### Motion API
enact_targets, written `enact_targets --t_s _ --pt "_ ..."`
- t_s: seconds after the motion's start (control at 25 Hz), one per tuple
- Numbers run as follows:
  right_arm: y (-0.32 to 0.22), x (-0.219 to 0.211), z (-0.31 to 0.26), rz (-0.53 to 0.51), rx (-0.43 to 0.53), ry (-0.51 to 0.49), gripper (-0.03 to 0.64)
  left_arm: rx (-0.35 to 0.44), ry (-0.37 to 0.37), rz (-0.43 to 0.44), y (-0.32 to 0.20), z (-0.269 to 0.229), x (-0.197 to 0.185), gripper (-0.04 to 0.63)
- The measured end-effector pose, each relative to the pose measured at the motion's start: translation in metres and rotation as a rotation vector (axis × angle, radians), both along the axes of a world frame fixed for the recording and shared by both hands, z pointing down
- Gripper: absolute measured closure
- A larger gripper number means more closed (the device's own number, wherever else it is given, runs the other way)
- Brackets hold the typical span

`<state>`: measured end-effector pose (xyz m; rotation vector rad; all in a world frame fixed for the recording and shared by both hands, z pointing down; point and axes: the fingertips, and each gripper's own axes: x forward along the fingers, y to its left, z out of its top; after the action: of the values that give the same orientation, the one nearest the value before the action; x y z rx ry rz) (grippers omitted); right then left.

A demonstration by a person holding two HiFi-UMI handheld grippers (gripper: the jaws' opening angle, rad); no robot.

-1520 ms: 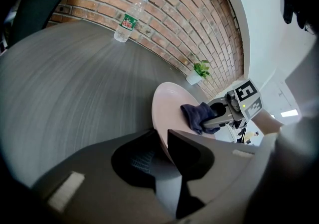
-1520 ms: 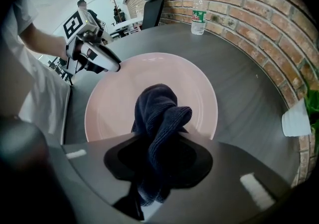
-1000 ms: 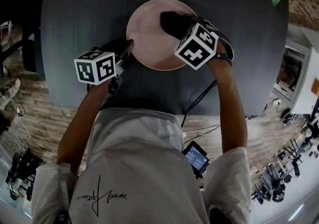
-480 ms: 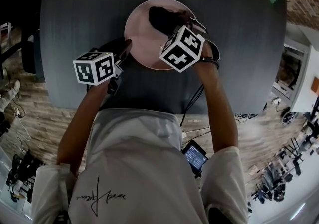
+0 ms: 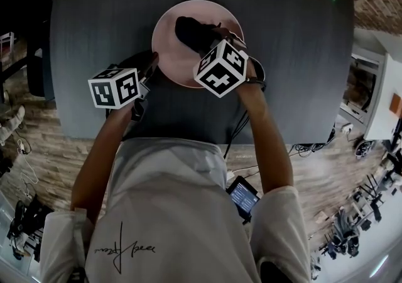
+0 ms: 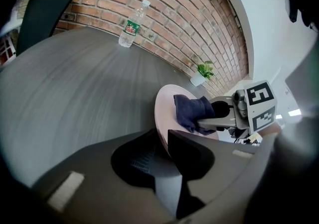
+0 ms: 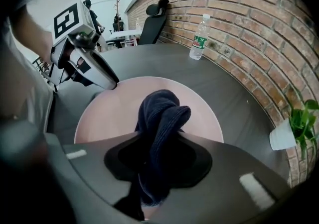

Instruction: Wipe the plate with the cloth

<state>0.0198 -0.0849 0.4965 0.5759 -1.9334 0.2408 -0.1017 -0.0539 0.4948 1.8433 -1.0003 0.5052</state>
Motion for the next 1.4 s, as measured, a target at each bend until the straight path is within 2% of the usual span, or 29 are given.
enact_targets --t_s 0.28,0.48,0.68,0.8,0.92,1.4 --pt "0.014 -0.011 -0.014 0.017 -0.015 -0.106 0.511 0.054 -0.024 -0.032 -0.002 -0.014 -0.006 0.515" --pt "0.023 -0.016 -0.025 0.066 -0.029 -0.178 0.514 0.045 -0.028 -0.054 0.009 -0.018 -0.010 0.525" --pt "0.040 -0.019 -0.032 0.091 -0.031 -0.222 0.515 0.076 -0.032 -0.059 0.022 -0.026 -0.009 0.534" --pt "0.049 -0.017 -0.036 0.099 -0.030 -0.240 0.515 0.074 -0.026 -0.063 0.031 -0.026 -0.004 0.541" --pt "0.056 -0.015 -0.042 0.136 -0.029 -0.272 0.515 0.091 -0.021 -0.054 0.036 -0.032 0.001 0.583" --pt "0.085 -0.014 -0.070 0.227 0.016 -0.383 0.518 0.160 0.027 -0.041 0.045 -0.057 0.011 0.583"
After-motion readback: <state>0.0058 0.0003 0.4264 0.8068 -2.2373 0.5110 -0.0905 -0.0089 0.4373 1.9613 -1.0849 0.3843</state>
